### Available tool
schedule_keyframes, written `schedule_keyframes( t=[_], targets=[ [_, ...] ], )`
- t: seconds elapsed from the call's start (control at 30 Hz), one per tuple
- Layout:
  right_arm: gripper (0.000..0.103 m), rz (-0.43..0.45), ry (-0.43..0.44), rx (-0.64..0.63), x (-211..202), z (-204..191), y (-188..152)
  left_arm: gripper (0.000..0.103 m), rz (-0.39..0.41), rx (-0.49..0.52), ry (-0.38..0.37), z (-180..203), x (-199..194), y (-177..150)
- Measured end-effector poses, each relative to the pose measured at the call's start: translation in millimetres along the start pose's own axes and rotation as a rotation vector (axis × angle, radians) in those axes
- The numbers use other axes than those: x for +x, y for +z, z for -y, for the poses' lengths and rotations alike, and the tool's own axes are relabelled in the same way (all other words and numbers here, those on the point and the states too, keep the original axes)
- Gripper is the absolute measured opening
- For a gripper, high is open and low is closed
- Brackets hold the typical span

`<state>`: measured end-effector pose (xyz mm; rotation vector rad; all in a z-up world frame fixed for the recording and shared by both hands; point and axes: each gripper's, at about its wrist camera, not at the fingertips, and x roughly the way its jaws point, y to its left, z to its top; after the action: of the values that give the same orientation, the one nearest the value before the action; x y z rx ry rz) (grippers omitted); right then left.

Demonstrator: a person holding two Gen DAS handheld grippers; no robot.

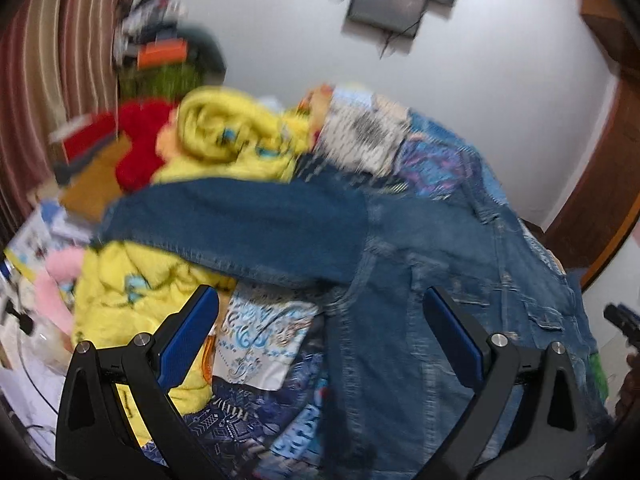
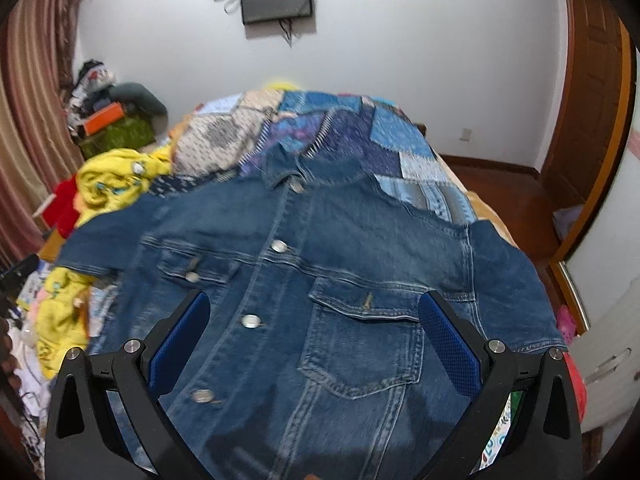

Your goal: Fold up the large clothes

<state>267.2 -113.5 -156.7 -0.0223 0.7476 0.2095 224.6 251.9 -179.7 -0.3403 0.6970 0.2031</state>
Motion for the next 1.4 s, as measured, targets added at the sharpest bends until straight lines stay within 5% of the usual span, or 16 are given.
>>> schedule_keyframes(
  t=[0.17,0.33,0.53,0.6,0.73,0.83,0.9,1.07,1.2,1.4],
  targets=[
    [0.103,-0.072,0.022,0.057,22.1,13.5,-2.7,0.101,-0.152,-0.189,-0.061,-55.7,64.3,6.3],
    [0.103,-0.1,0.035,0.092,32.8,18.4,0.7,0.09,-0.214,-0.315,-0.117,-86.0,107.4,8.4],
    [0.103,-0.106,0.04,0.087,36.8,16.8,2.3,0.059,-0.25,-0.447,-0.146,-108.0,140.4,10.5],
    [0.103,-0.101,0.039,0.08,35.9,15.2,2.9,0.035,-0.249,-0.445,-0.094,-108.6,142.8,14.9],
    [0.103,-0.091,0.045,0.07,31.7,12.1,5.3,0.016,-0.223,-0.316,0.082,-89.1,133.1,27.1],
    [0.103,-0.077,0.053,0.067,25.5,11.3,6.4,0.013,-0.123,-0.119,0.219,-49.1,109.3,43.3],
    [0.103,-0.065,0.06,0.068,20.0,11.6,7.6,0.011,-0.058,-0.037,0.247,-27.3,95.0,56.9],
    [0.103,-0.037,0.073,0.08,6.1,15.0,8.4,0.007,0.032,0.076,0.164,22.8,72.3,88.7],
    [0.103,-0.016,0.078,0.093,-5.8,18.6,6.9,0.005,0.039,0.183,0.026,80.0,66.1,87.7],
    [0.103,0.006,0.08,0.106,-20.6,25.0,3.0,0.004,-0.118,0.321,-0.159,153.4,85.6,39.4]
  ],
)
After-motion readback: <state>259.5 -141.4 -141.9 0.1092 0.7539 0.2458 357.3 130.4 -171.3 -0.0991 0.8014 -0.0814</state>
